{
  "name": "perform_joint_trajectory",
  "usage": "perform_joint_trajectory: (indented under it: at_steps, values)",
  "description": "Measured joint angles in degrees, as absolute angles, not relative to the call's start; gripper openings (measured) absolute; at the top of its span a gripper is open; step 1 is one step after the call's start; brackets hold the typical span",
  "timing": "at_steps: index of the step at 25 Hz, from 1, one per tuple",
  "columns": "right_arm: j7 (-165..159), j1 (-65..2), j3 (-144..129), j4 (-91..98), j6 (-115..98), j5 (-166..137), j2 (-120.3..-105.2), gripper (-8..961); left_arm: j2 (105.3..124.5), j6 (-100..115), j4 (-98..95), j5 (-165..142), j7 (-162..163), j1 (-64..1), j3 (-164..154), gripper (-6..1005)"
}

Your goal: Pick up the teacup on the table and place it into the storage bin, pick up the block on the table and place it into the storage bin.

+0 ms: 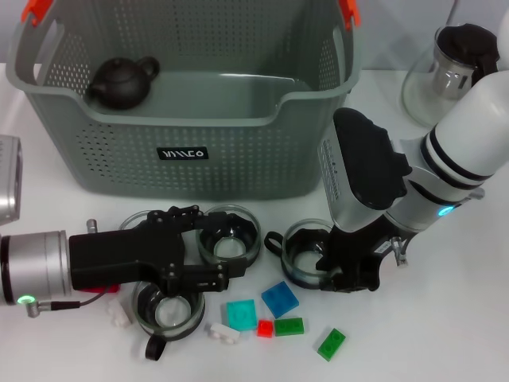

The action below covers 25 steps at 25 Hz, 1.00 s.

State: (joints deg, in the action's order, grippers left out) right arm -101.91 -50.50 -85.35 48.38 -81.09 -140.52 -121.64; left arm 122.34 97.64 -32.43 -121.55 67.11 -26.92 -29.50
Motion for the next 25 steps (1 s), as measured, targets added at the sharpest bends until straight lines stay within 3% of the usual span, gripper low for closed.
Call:
perform_joint_trajectory:
  at_steps: [2, 5, 11, 25]
  values:
    - [-102.3, -50.5, -85.3, 48.8, -81.4, -140.5, -121.64, 494, 122.34, 97.7, -32.4, -121.6, 66.8, -26.7, -29.1, 829]
    - [-103.2, -50.4, -85.3, 49.3, -82.0, -140.5, -121.64, 235, 122.34, 98.0, -32.4, -121.6, 66.6, -26.5, -28.8, 829]
    - [-104.5, -50.4, -85.3, 49.8, -82.8, -140.5, -121.64, 51, 122.34, 98.3, -32.5, -121.6, 66.5, -26.5, -28.7, 829]
    - [-112.4, -49.7, -80.1, 61.3, -97.5, -140.1, -121.11, 51, 122.12, 98.7, -32.5, -122.0, 65.9, -26.4, -28.7, 829]
